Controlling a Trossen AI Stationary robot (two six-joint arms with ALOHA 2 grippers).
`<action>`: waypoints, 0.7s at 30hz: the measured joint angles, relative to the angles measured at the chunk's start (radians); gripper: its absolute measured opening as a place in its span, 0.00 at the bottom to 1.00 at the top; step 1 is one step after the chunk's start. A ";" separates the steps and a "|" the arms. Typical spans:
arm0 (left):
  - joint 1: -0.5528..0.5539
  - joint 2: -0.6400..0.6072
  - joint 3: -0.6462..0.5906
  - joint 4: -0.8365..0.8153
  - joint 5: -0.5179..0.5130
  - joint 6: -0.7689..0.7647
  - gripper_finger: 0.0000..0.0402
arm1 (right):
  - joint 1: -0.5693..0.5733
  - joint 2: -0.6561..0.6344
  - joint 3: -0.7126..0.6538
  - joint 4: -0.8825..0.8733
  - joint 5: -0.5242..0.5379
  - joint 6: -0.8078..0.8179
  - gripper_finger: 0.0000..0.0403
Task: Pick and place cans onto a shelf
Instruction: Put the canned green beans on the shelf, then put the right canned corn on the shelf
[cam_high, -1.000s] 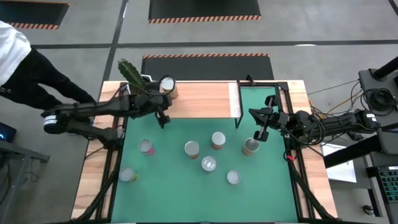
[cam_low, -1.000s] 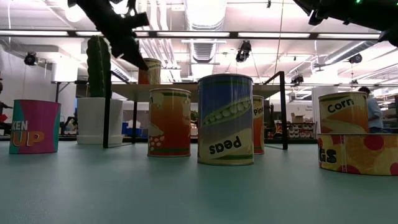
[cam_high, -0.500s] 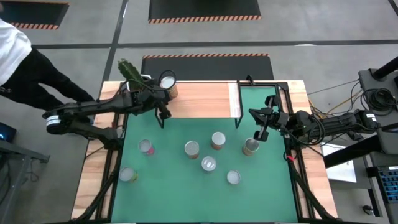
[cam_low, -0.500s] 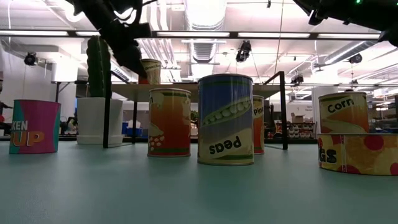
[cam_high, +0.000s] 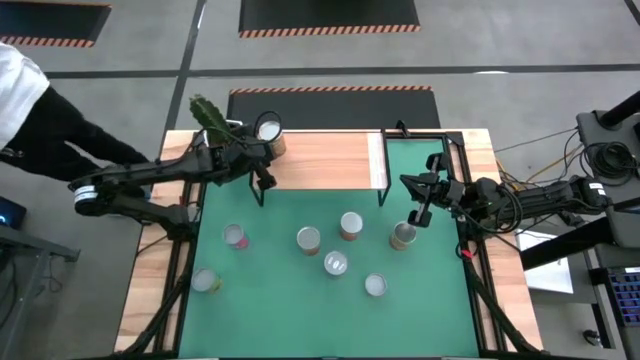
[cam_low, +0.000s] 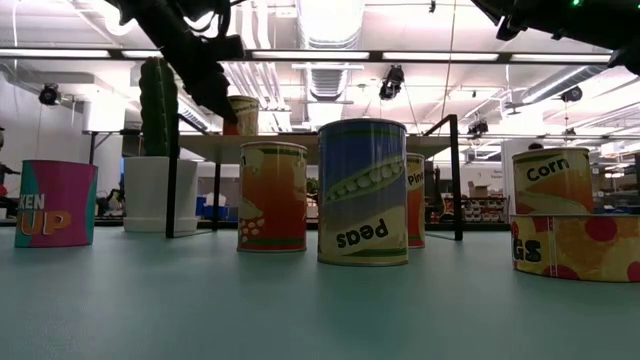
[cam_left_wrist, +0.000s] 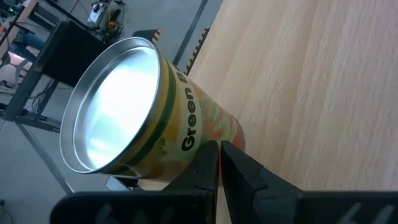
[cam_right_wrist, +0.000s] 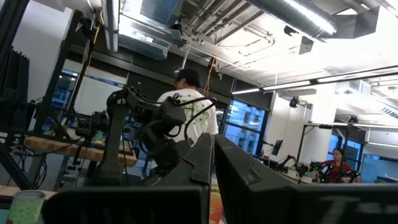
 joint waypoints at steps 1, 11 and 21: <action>0.000 0.000 0.000 0.000 0.000 0.000 0.00 | 0.000 0.000 0.000 0.000 0.000 0.000 0.02; -0.002 0.000 0.000 0.003 0.001 -0.051 0.00 | 0.000 0.000 0.000 0.000 0.000 0.001 0.02; -0.153 -0.066 -0.001 0.005 0.167 -0.173 0.00 | 0.000 0.000 0.000 0.000 0.000 0.025 0.02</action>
